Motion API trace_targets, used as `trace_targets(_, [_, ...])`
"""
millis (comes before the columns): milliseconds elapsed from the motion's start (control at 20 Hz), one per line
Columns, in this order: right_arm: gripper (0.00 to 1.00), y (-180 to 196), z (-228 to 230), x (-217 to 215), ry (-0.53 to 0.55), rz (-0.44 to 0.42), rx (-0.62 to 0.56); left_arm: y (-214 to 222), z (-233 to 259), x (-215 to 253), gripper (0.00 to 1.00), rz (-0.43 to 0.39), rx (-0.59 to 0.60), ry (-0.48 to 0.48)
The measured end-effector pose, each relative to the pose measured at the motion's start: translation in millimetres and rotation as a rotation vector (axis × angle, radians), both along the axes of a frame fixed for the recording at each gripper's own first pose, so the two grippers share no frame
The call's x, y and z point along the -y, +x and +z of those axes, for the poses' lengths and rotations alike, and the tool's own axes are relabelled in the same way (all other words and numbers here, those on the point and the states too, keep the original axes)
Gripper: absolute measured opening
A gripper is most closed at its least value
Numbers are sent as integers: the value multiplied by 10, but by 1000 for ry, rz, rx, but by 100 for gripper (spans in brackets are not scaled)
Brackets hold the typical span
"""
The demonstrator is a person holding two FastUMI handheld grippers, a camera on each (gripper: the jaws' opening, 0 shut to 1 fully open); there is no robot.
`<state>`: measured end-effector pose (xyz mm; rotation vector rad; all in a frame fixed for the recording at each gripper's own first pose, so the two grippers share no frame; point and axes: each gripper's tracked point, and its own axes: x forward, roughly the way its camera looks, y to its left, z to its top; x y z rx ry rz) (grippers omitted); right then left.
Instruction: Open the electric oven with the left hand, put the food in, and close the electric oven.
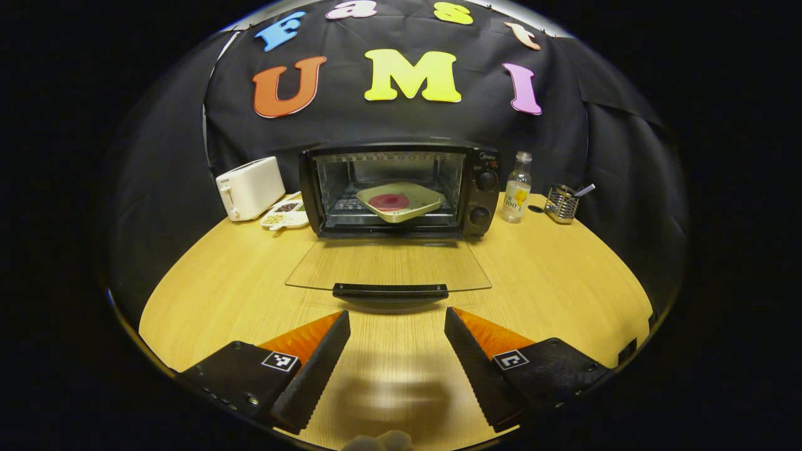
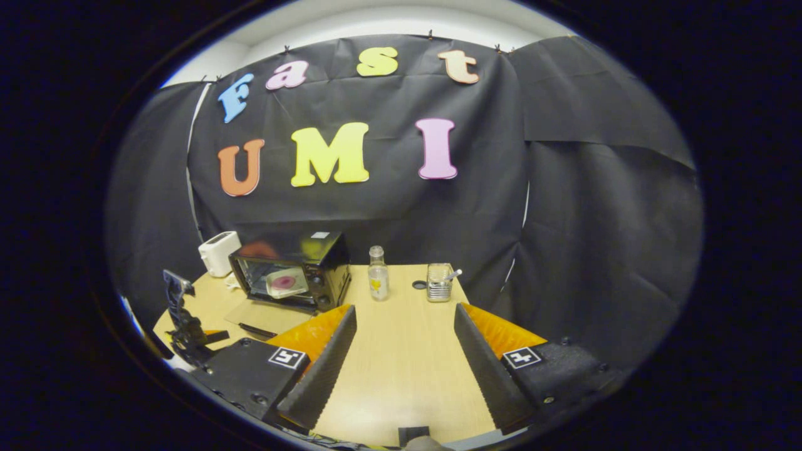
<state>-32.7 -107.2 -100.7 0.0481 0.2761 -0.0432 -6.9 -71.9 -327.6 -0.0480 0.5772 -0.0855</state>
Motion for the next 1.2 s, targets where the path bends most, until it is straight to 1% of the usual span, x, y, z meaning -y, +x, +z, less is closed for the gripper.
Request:
trace_targets(150, [99, -33, 52, -23, 1, -48, -7, 122, -200, -30, 97, -2, -38, 0])
trace_targets(300, [99, -92, 80, -46, 0, -93, -14, 231, -367, -87, 98, -3, -55, 37])
trace_targets(350, [96, -120, 83, -41, -7, -108, -16, 253, -425, -91, 97, -5, -68, 38])
trace_targets(400, [99, -149, 78, -38, -15, -122, -18, 314, -510, -102, 97, -7, -72, 39])
trace_targets(450, [96, -178, 85, -29, -21, -136, -20, 349, -549, -103, 97, -9, -79, 42])
trace_targets(500, [96, -204, 87, -24, -24, -149, -23, 364, -589, -111, 97, -15, -83, 46])
trace_targets(550, [99, -227, 78, -22, -18, -159, -27, 384, -616, -104, 97, -18, -85, 49])
trace_targets(650, [99, -258, 40, -8, -9, -179, -38, 422, -600, -90, 98, -29, -76, 63])
trace_targets(800, [99, -282, 6, -16, -2, -195, -46, 460, -602, -95, 96, -33, -72, 79])
trace_targets(850, [96, -280, 6, -20, 1, -197, -45, 465, -585, -101, 98, -29, -72, 75])
trace_targets(900, [100, -270, 3, -27, 3, -198, -44, 472, -576, -99, 97, -30, -72, 75])
trace_targets(1050, [100, -253, -1, -60, 10, -195, -42, 493, -466, -109, 97, -37, -58, 75])
trace_targets(1100, [96, -250, -11, -70, 11, -194, -41, 488, -434, -111, 97, -40, -55, 74])
trace_targets(1200, [96, -233, -40, -88, 18, -191, -41, 511, -343, -125, 97, -44, -46, 74])
